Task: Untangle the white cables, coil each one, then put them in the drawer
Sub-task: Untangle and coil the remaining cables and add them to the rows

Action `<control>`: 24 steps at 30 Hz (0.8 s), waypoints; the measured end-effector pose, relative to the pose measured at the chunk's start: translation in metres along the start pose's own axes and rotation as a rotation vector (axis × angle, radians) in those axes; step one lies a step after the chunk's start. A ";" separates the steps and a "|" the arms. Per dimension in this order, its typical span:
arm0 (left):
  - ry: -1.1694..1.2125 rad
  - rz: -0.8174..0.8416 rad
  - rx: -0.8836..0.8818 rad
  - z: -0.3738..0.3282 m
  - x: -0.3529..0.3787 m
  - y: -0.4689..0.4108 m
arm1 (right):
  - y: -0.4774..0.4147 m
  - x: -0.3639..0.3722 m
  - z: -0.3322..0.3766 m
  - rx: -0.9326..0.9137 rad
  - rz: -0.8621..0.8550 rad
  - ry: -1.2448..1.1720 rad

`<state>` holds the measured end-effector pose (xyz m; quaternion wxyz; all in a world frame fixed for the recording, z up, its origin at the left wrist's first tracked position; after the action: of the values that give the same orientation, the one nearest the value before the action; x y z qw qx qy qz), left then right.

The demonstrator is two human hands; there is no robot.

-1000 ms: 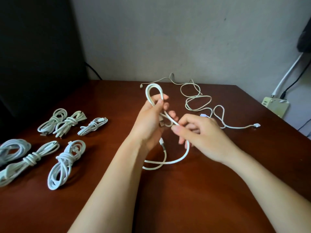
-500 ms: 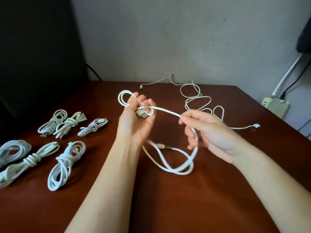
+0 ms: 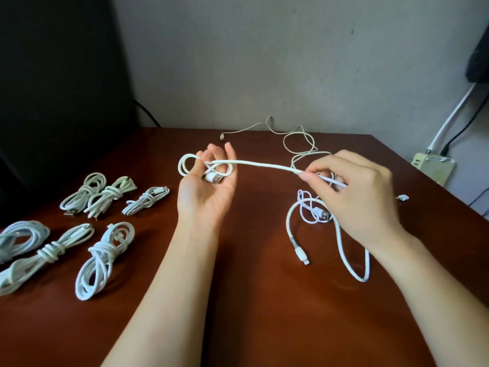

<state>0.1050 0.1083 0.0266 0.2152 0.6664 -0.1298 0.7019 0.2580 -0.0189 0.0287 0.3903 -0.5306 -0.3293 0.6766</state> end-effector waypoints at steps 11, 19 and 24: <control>-0.329 -0.022 -0.192 0.009 -0.004 0.006 | -0.005 -0.007 -0.017 0.076 -0.202 0.056; 0.170 0.055 -0.088 -0.012 -0.004 -0.002 | 0.002 0.005 -0.008 -0.291 -0.010 0.005; -0.048 -0.111 0.047 -0.013 -0.011 -0.012 | 0.005 0.007 0.008 -0.455 0.160 -0.057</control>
<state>0.1000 0.1237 0.0132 0.2346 0.6942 -0.0813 0.6756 0.2487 -0.0154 0.0229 0.1967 -0.6098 -0.4410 0.6285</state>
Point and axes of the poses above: each hand's wrist, its own y-axis away from the middle knuckle, its own x-axis out of the palm, z = x × y, the point moved 1 cm from there along -y, towards the middle knuckle, and after that the axes turned 4 degrees about x, right-handed, at the moved point
